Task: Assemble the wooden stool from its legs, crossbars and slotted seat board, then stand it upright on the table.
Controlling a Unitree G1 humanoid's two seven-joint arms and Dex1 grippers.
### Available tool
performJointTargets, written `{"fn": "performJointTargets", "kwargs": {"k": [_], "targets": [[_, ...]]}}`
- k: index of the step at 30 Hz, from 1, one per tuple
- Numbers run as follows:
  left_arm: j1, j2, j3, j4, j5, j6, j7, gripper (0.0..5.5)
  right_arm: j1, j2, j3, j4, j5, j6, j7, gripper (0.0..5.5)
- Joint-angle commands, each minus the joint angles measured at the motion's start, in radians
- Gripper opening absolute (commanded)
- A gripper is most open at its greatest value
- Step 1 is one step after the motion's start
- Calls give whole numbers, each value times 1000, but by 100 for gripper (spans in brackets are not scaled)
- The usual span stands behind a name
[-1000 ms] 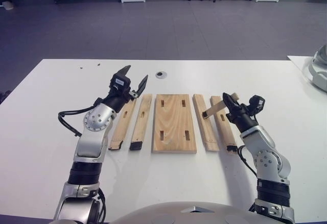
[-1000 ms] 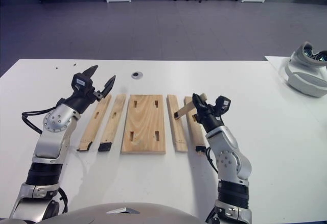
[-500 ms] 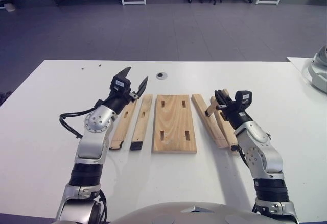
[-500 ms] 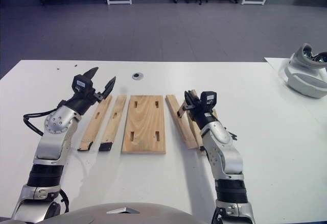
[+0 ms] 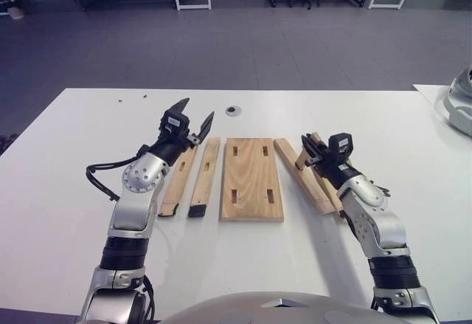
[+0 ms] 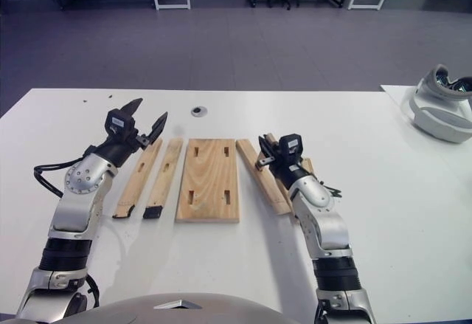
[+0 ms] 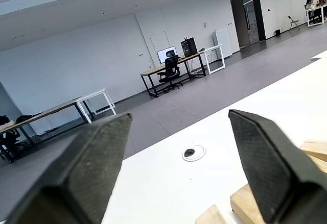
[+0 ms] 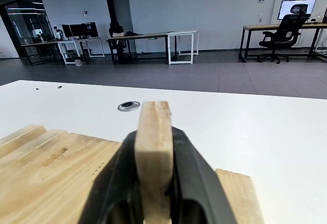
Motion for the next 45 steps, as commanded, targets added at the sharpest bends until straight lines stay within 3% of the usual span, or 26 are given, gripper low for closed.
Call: {"fn": "performJointTargets", "kwargs": {"k": [1, 6, 17, 23, 31, 36, 40, 45], "targets": [[-11, -2, 1, 16, 7, 2, 14, 349, 9, 9, -7, 25, 0, 9, 23, 78], [-13, -5, 2, 20, 6, -7, 20, 349, -19, -16, 10, -6, -31, 46, 28, 165], [9, -10, -3, 15, 12, -11, 39, 349, -6, -76, 40, -68, -36, 440, 23, 366], [12, -12, -7, 13, 16, -10, 42, 349, -3, -97, 59, -58, -69, 534, 5, 369], [4, -29, 2, 4, -16, 15, 43, 349, -31, -82, 40, -94, -82, 561, -17, 221], [-28, -127, 88, -88, -332, 257, 36, 369, -107, -78, 3, -211, -52, 499, -7, 208], [-96, -224, 154, -169, -703, 525, 115, 448, -156, -117, 102, -301, -103, 286, 118, 208], [-177, -294, 223, -180, -1012, 665, 271, 451, -178, -114, 183, -296, -150, 90, 205, 208]]}}
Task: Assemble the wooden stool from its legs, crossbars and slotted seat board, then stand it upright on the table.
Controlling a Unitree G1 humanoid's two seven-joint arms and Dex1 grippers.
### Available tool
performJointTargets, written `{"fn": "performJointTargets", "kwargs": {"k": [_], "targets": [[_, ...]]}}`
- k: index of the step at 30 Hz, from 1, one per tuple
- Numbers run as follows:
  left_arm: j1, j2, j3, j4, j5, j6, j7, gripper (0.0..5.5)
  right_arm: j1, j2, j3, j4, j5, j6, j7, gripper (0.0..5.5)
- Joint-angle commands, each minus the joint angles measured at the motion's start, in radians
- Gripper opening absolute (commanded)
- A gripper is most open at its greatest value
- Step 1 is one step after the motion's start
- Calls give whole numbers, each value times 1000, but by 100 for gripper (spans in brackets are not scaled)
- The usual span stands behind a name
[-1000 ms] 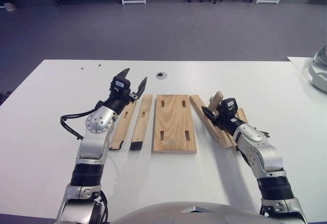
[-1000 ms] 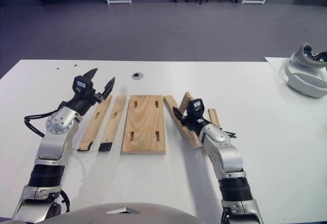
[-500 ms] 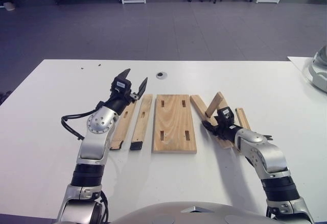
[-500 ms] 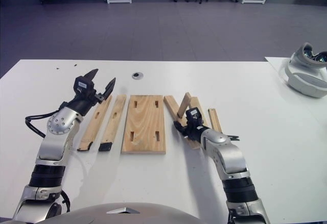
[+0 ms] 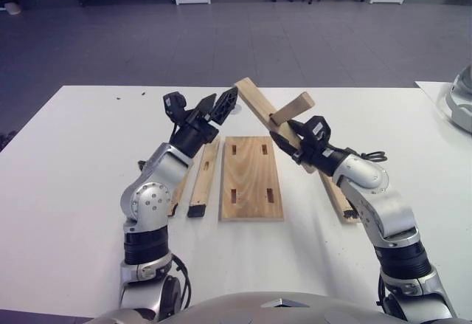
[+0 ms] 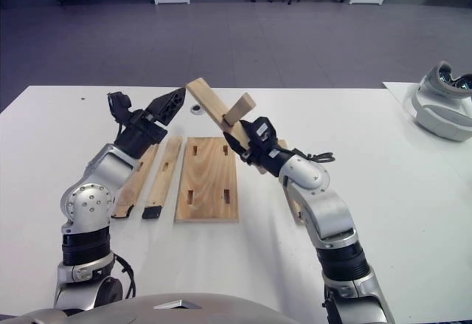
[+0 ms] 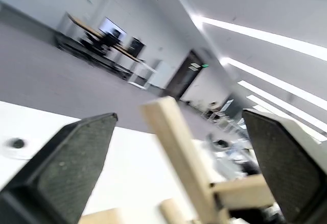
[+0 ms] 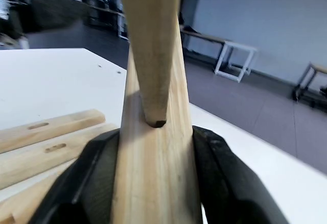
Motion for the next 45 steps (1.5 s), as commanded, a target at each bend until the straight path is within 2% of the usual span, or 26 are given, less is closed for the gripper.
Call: {"fn": "performJointTargets", "kwargs": {"k": [1, 6, 13, 25, 26, 29, 32, 36, 39, 45], "targets": [[-60, -21, 52, -3, -175, 58, 107, 451, -36, 10, 29, -14, -13, -103, 43, 208], [-81, -7, 79, 15, -318, 82, 197, 451, -44, 17, 41, -5, -20, -204, 82, 208], [-65, 8, 43, -9, -336, 77, 192, 329, -33, 37, 55, -10, -21, -230, 87, 208], [-15, -39, 17, -21, -379, 32, 215, 133, -36, 43, 61, -3, -13, -243, 100, 208], [-10, -41, 19, -21, -386, 29, 220, 121, -31, 41, 60, -6, -14, -236, 97, 246], [20, -31, 26, -28, -398, 31, 243, 107, -22, 40, 59, -7, -19, -226, 91, 299], [66, 29, 41, -68, -356, 38, 257, 102, 16, 20, 48, -1, -25, -223, 93, 347], [147, 143, 84, -207, -287, 41, 341, 101, 136, -64, 4, 43, -81, -225, 85, 347], [269, 212, 68, -344, -268, 80, 433, 101, 198, -109, 11, 139, -183, -250, 40, 347], [388, 234, 74, -355, -219, 57, 490, 101, 245, -149, 86, 226, -346, -301, 20, 347]]}}
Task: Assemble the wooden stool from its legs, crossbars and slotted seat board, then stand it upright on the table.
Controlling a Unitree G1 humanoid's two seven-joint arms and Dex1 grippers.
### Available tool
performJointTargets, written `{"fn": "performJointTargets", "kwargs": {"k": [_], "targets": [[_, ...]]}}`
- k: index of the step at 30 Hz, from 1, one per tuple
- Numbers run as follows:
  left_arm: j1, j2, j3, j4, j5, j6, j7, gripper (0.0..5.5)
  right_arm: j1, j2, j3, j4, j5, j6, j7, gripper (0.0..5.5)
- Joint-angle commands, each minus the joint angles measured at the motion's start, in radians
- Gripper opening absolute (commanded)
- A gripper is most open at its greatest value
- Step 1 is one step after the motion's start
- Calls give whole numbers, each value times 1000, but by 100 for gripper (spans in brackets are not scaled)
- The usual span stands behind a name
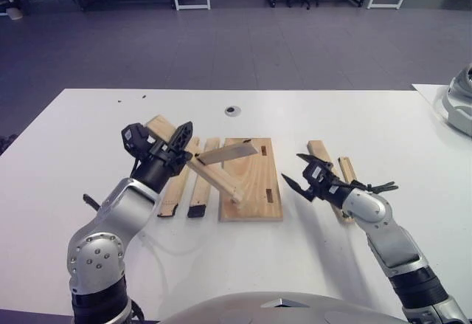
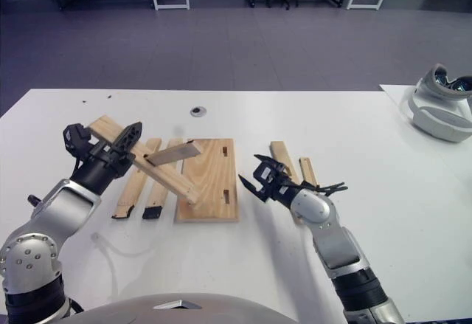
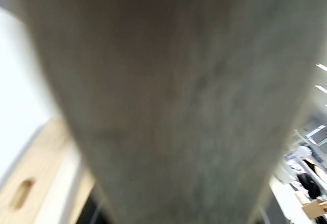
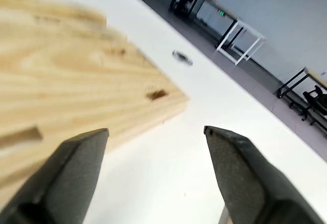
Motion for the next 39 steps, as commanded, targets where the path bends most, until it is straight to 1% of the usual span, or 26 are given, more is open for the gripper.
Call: {"fn": "performJointTargets", "kwargs": {"k": [1, 4, 6, 10, 16, 20, 23, 25, 33, 39], "targets": [[21, 15, -11, 9, 75, -29, 11, 101, 10, -22, 56, 33, -71, -27, 15, 347], [0, 15, -30, 40, 149, -58, -16, 101, -5, -13, 113, 38, -100, -24, 50, 347], [-4, 7, -51, 53, 202, -80, -32, 101, -11, -10, 131, 35, -104, -19, 70, 347], [29, 15, -99, 13, 290, -104, -57, 101, -10, -15, 130, 26, -97, -11, 99, 347], [26, 41, -171, -64, 380, -124, -130, 101, 2, -7, 126, 12, -88, 1, 125, 347], [16, 17, -173, -87, 384, -139, -142, 101, 5, -13, 110, 14, -84, 3, 133, 347], [17, -22, -138, -79, 341, -150, -127, 101, 14, -14, 109, 18, -87, -2, 134, 347], [19, -24, -127, -78, 338, -146, -127, 101, 19, -16, 109, 21, -86, -4, 132, 347], [71, 3, -177, -52, 483, -152, -178, 100, 8, -10, 108, 43, -90, -10, 125, 347], [67, 8, -222, -28, 590, -187, -206, 100, -7, -4, 112, 52, -96, -12, 121, 347]]}}
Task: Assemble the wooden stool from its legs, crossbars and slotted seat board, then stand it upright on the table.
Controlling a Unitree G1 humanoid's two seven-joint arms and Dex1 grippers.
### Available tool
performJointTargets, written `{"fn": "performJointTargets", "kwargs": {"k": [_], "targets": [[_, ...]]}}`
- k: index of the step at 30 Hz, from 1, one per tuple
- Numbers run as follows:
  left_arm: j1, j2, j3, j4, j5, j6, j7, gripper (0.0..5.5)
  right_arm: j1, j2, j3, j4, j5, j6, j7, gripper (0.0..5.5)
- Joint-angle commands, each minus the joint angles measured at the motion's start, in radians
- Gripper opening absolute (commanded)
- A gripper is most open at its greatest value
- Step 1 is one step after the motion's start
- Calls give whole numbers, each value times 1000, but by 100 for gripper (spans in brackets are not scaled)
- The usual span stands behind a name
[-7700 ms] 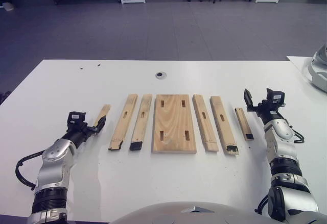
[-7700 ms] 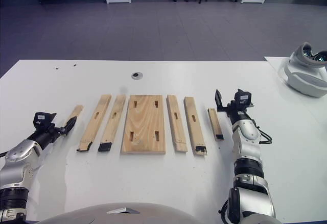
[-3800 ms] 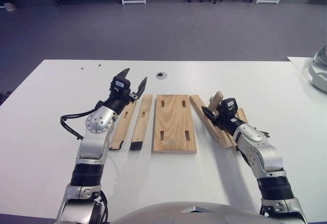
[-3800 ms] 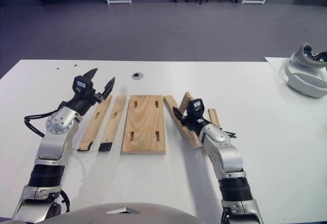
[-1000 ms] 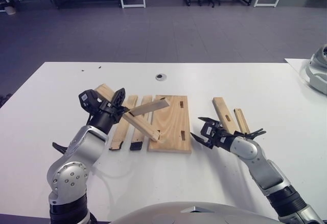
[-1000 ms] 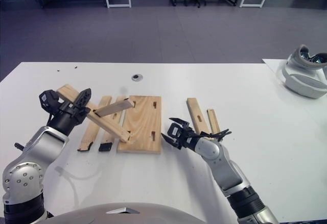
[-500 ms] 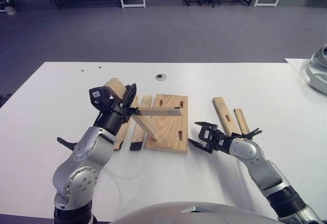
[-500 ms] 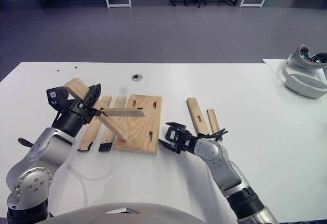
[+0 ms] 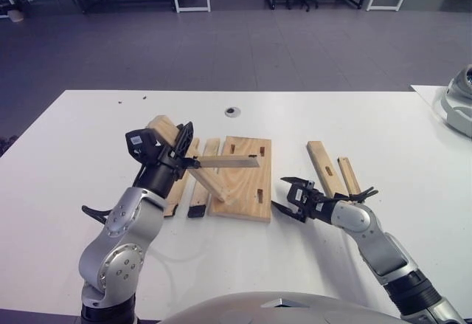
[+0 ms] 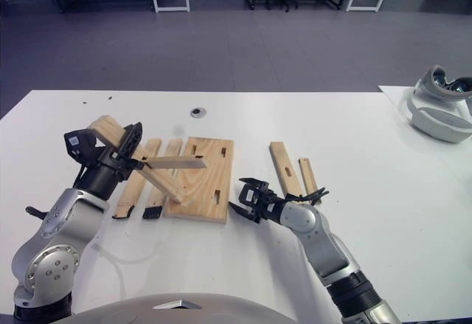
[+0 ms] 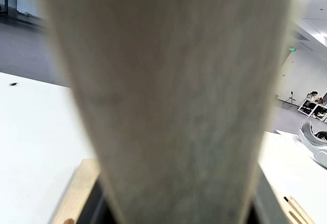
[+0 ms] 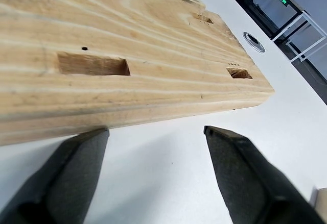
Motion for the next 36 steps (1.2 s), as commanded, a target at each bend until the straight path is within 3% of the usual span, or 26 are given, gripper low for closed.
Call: {"fn": "performJointTargets", "kwargs": {"k": [1, 11, 18, 24, 30, 36], "targets": [[5, 15, -40, 40, 93, -2, -19, 100, -14, -3, 1, 12, -13, 5, -1, 347], [42, 14, -106, 27, 181, -12, -61, 100, -19, -13, -2, 13, -13, 6, 8, 347], [24, -66, 16, -38, -43, 148, 94, 100, -13, -8, -4, 10, -18, 7, -4, 347], [11, -28, 34, -70, -67, 216, 119, 100, -19, -6, -3, 20, -20, 3, -12, 347], [39, 102, -120, -71, 90, 247, 44, 100, -36, 4, 2, 28, -31, 4, -22, 347], [93, 148, -262, -4, 282, 140, -22, 100, -59, 7, -5, 43, -38, 1, -14, 347]]}}
